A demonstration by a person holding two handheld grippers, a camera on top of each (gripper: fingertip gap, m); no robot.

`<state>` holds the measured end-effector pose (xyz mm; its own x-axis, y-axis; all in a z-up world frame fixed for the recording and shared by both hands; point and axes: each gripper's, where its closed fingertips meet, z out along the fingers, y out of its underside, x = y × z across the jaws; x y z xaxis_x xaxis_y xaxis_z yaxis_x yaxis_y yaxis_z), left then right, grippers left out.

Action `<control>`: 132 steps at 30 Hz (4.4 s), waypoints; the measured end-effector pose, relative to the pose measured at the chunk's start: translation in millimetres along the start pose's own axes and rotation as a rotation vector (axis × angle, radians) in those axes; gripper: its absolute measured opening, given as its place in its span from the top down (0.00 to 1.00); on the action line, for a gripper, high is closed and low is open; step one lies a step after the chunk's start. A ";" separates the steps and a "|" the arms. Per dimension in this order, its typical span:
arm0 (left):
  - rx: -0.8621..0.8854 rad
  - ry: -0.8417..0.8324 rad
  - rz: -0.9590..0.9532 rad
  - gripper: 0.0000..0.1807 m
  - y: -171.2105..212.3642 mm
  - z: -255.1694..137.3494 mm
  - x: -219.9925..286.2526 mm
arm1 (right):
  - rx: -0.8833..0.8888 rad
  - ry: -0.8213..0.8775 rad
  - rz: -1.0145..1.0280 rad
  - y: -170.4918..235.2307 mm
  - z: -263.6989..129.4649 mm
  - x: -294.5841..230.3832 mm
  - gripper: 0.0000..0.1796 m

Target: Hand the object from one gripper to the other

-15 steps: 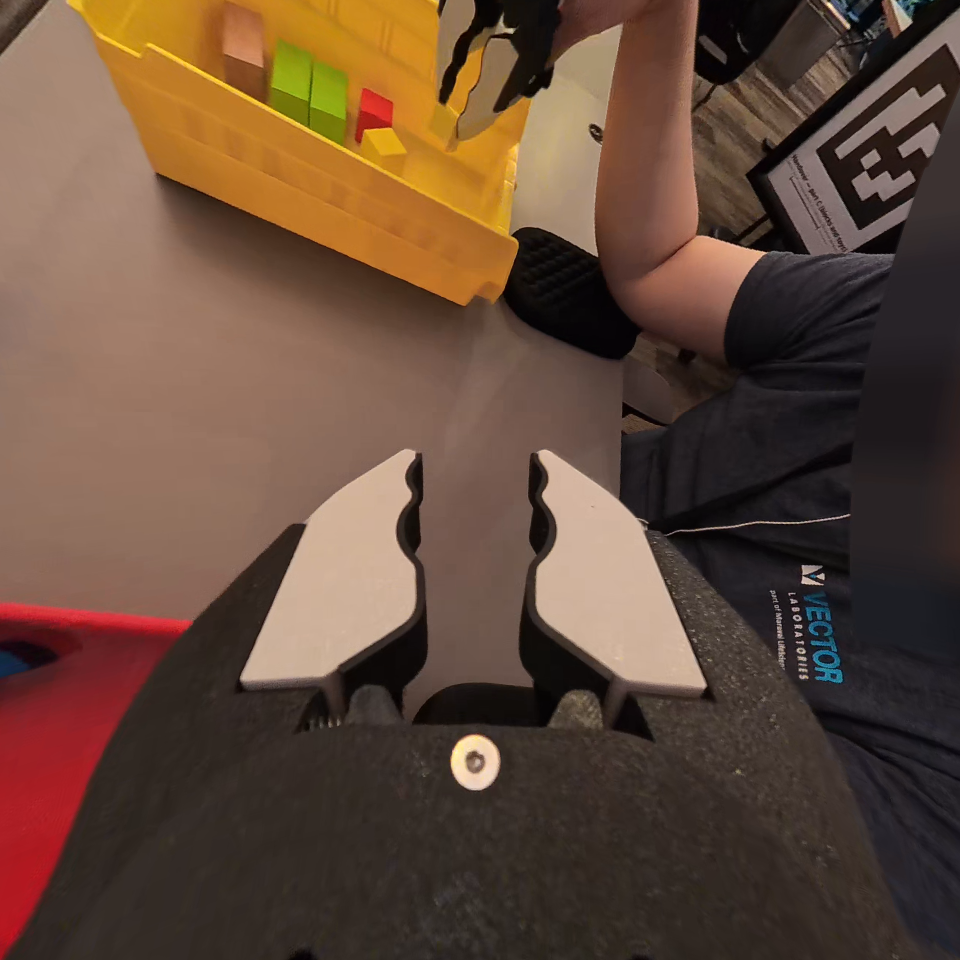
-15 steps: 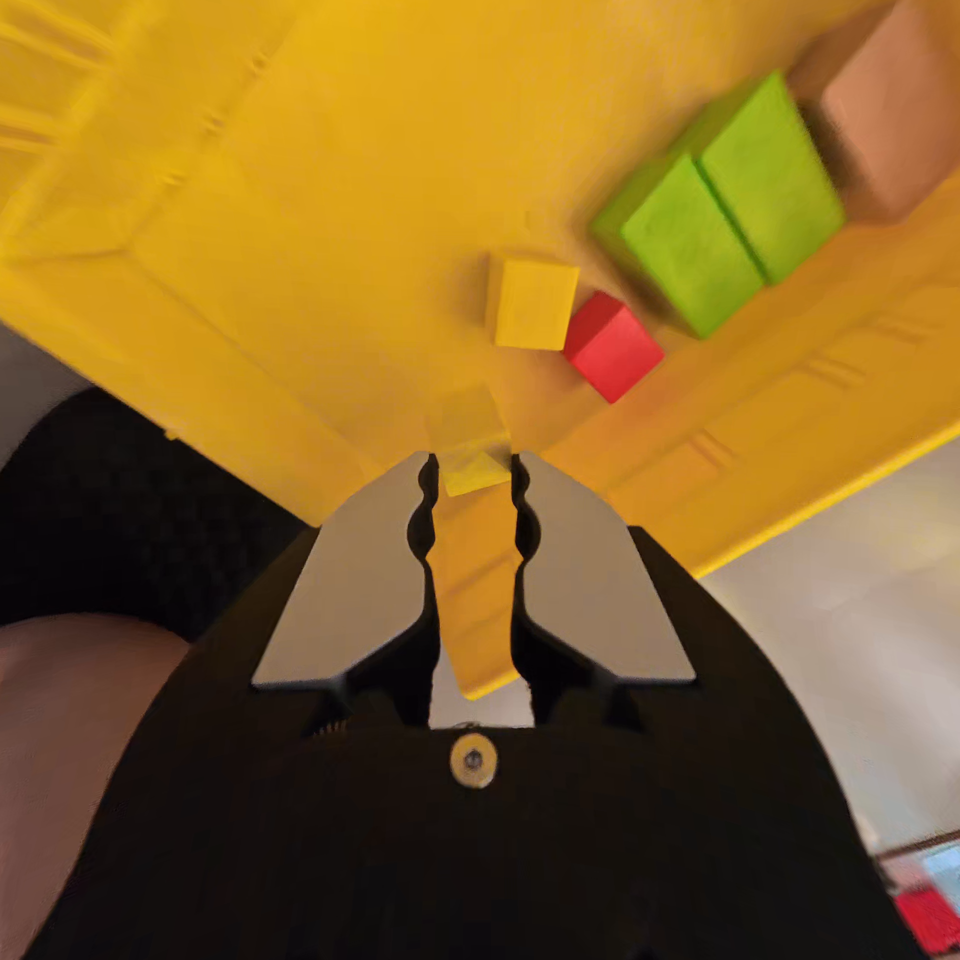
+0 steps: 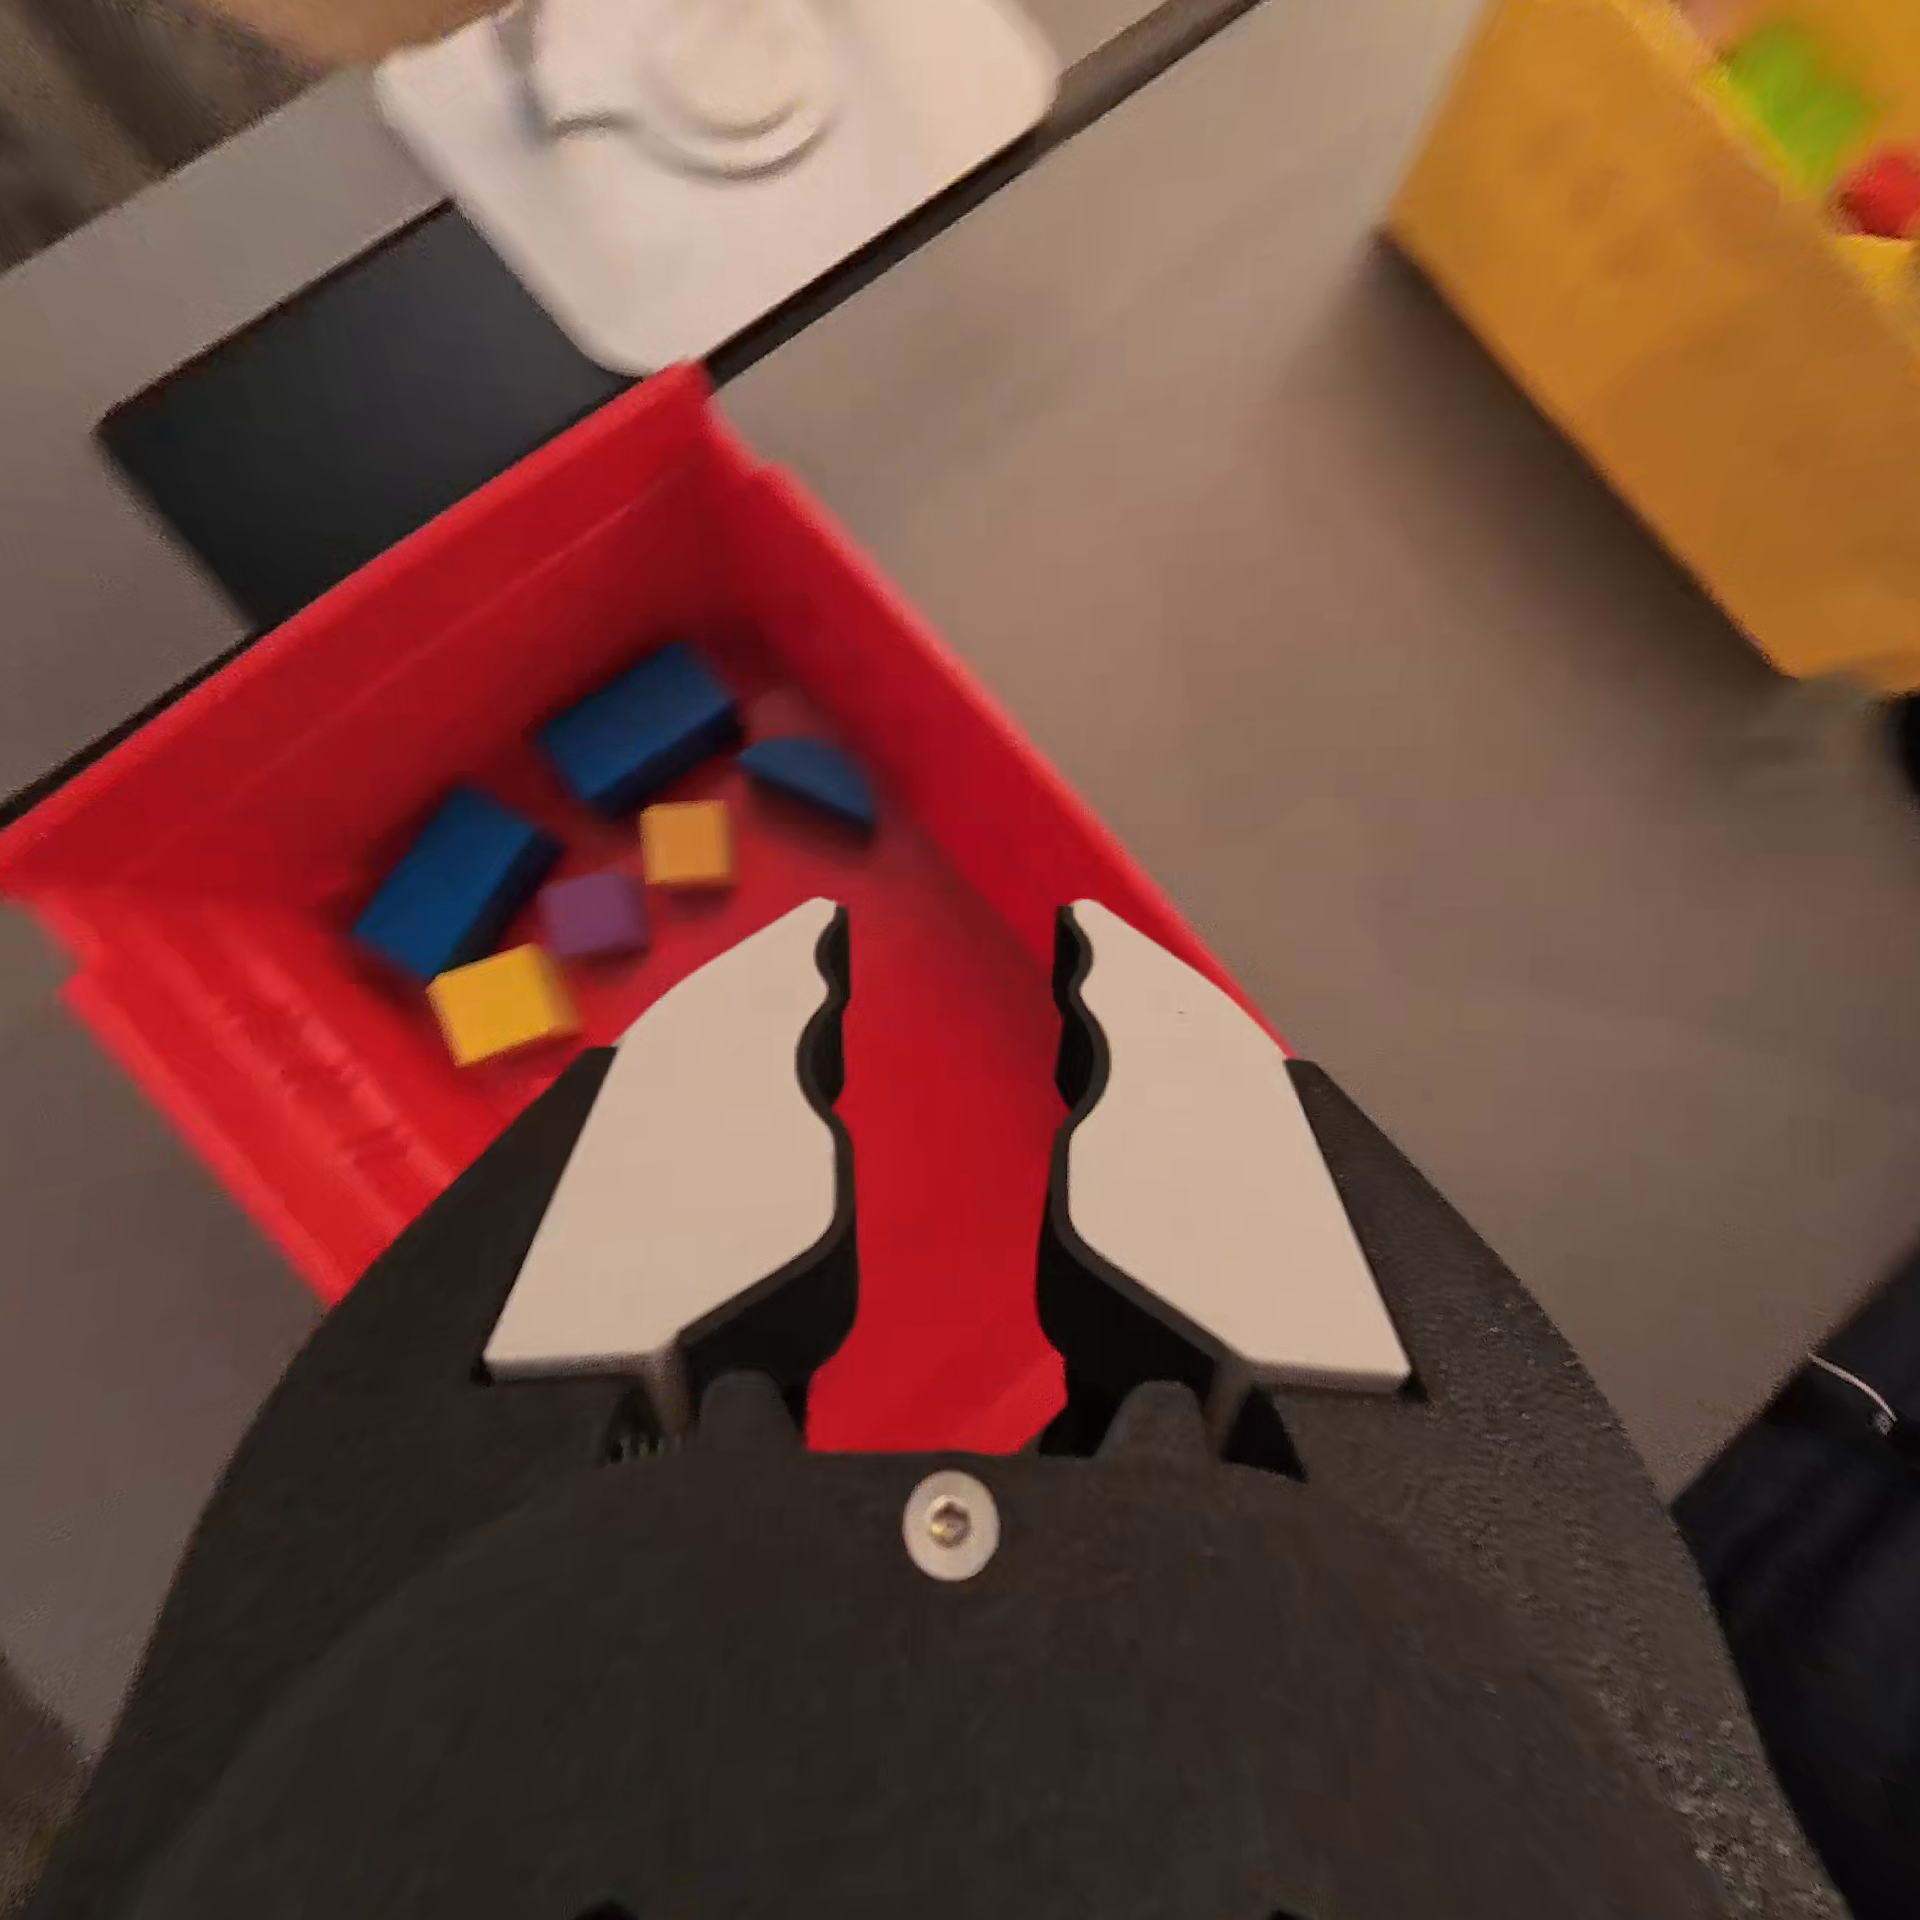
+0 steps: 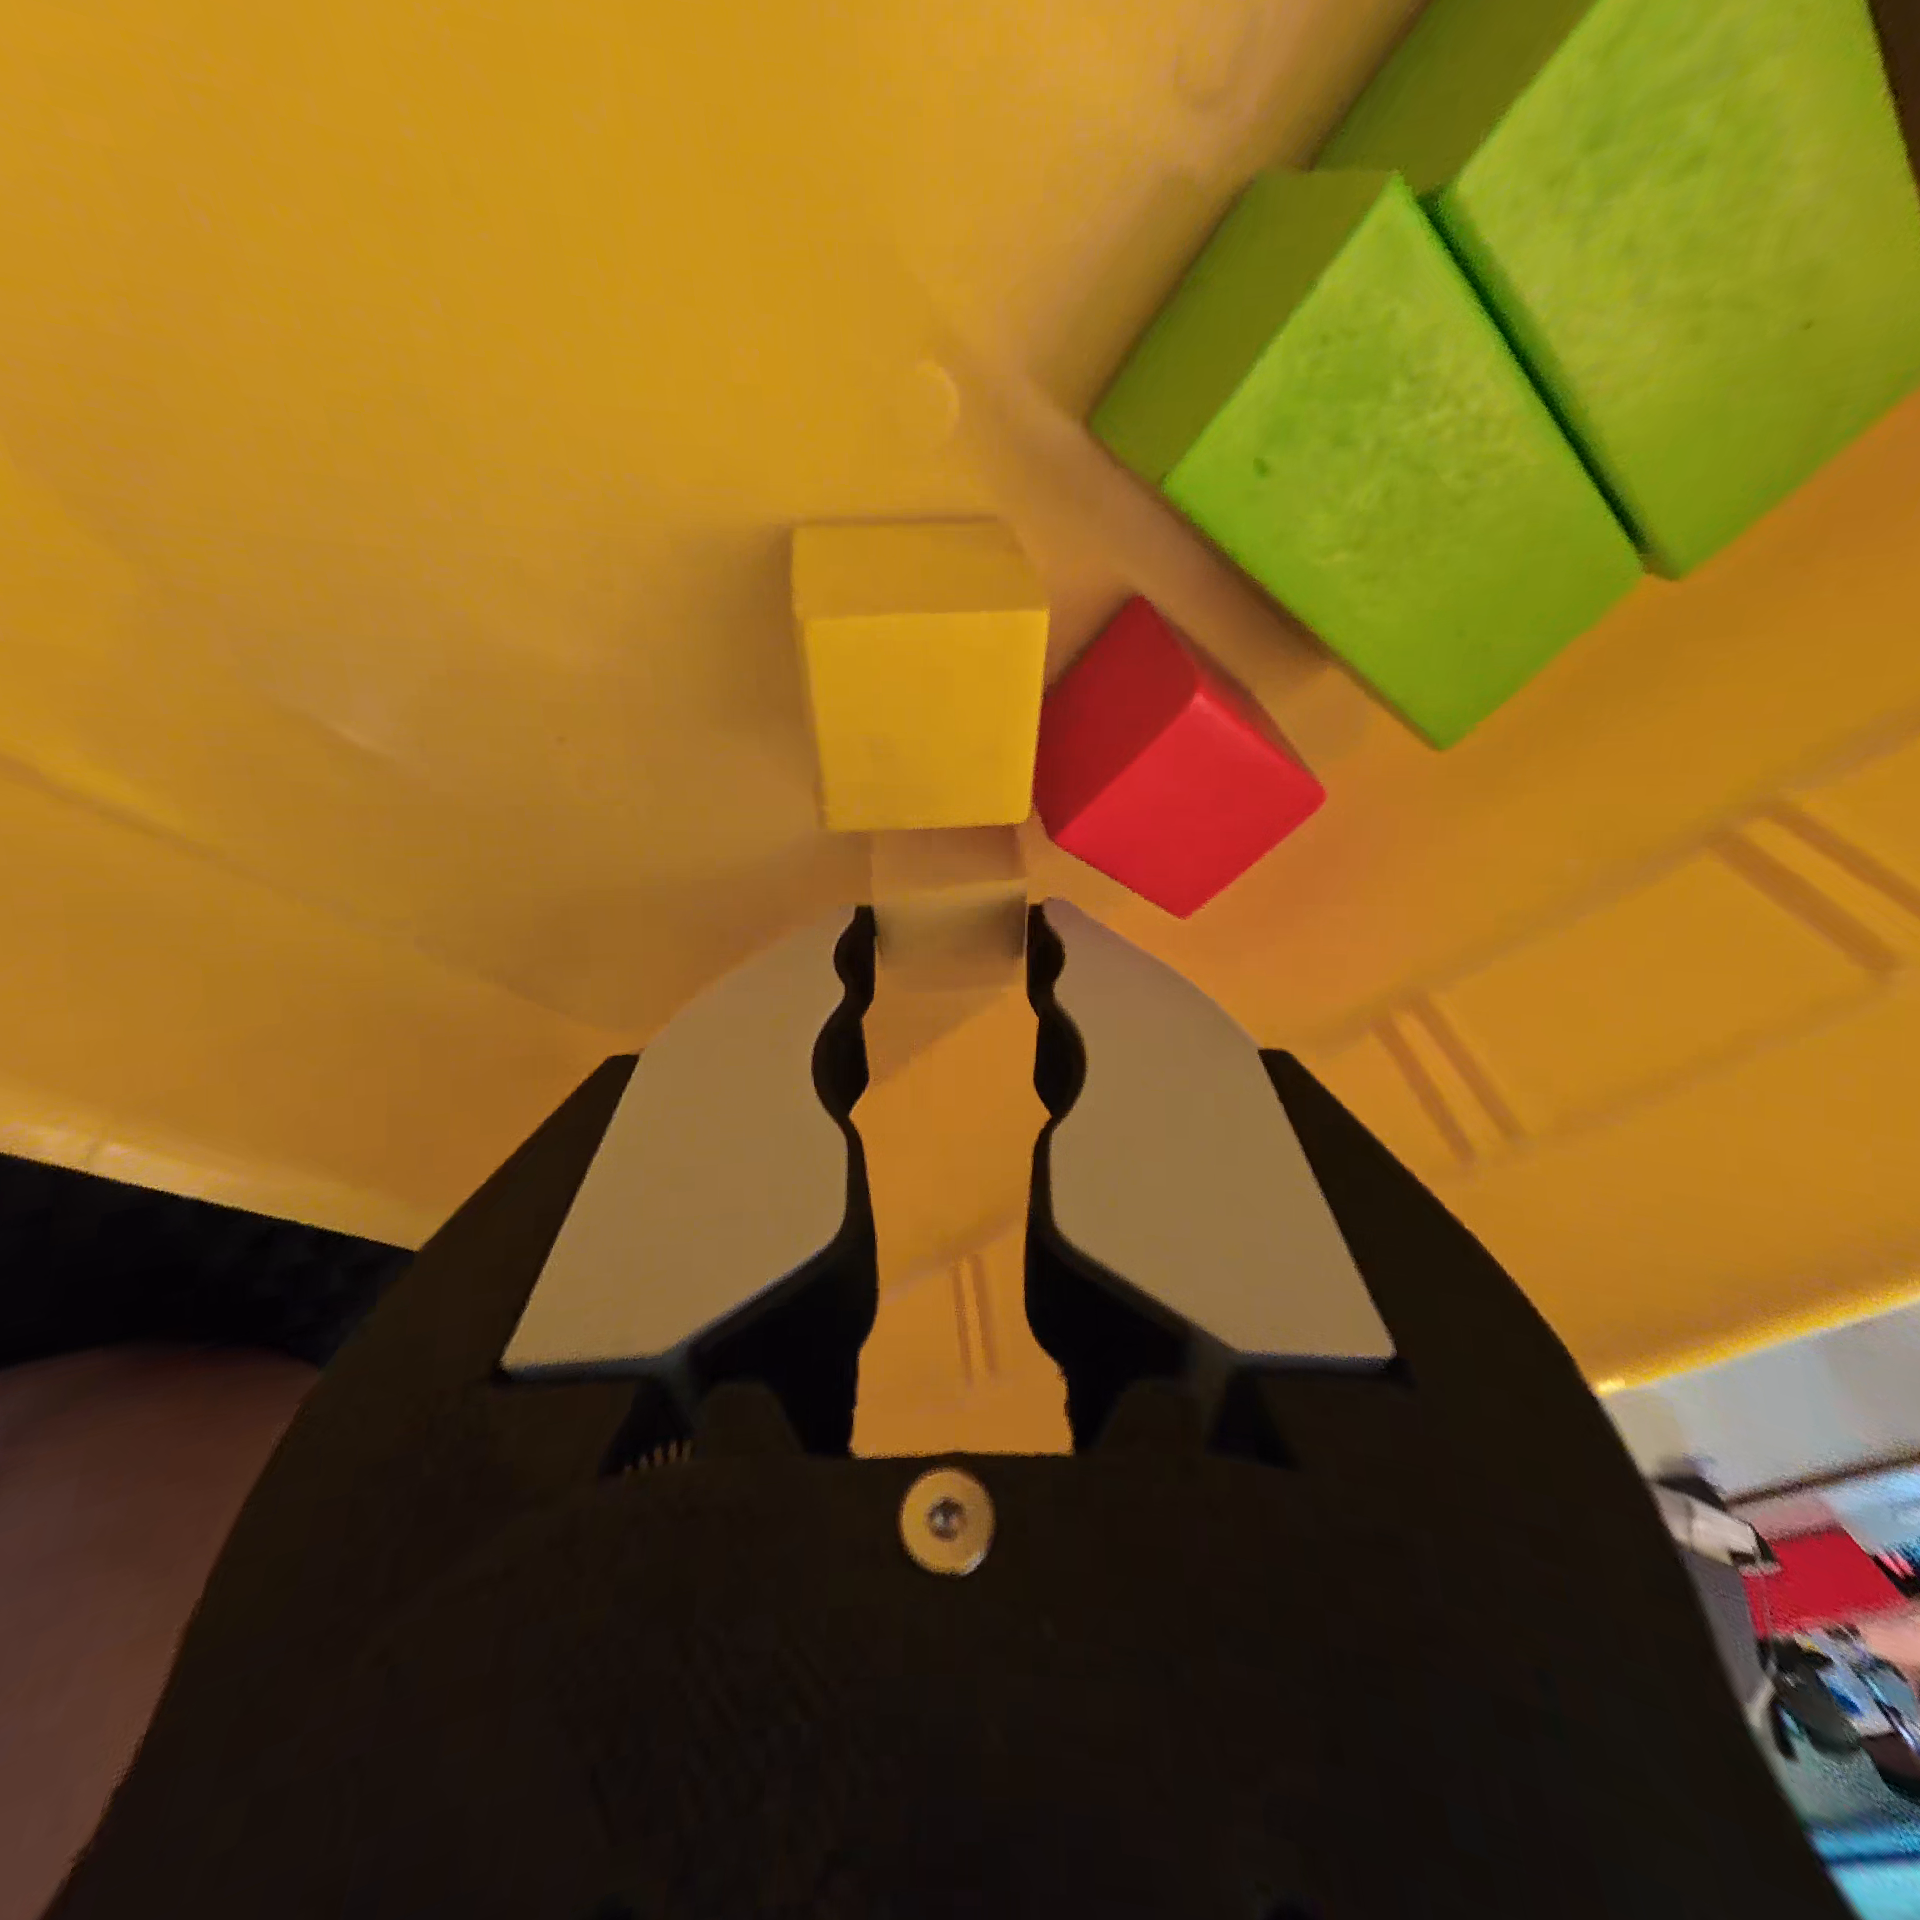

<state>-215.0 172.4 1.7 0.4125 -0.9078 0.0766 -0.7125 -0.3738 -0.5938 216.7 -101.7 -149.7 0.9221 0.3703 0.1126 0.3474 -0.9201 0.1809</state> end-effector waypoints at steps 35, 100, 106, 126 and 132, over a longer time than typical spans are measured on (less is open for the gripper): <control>-0.215 -0.213 0.212 0.84 44.3 125.7 -92.4 | 0.288 0.131 -0.039 -6.9 -63.8 1.3 0.80; -0.019 -0.103 0.196 0.74 4.8 38.1 -29.5 | 0.247 0.091 -0.097 -88.1 -11.1 -3.5 0.83; -0.073 0.020 0.107 0.70 14.9 100.1 -38.0 | 0.329 0.096 -0.084 -89.6 -27.5 -1.1 0.75; -0.141 -0.037 0.319 0.67 33.8 154.0 -48.5 | 0.443 0.104 -0.087 -75.8 -58.7 1.3 0.74; -0.134 -0.051 0.317 0.68 34.3 156.0 -52.1 | 0.453 0.102 -0.096 -76.2 -60.8 -0.7 0.74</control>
<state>-172.3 236.5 -147.6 0.1838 -0.9733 -0.1372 -0.8766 -0.0991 -0.4709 179.3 -24.1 -104.2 0.8685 0.4462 0.2160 0.4907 -0.8358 -0.2464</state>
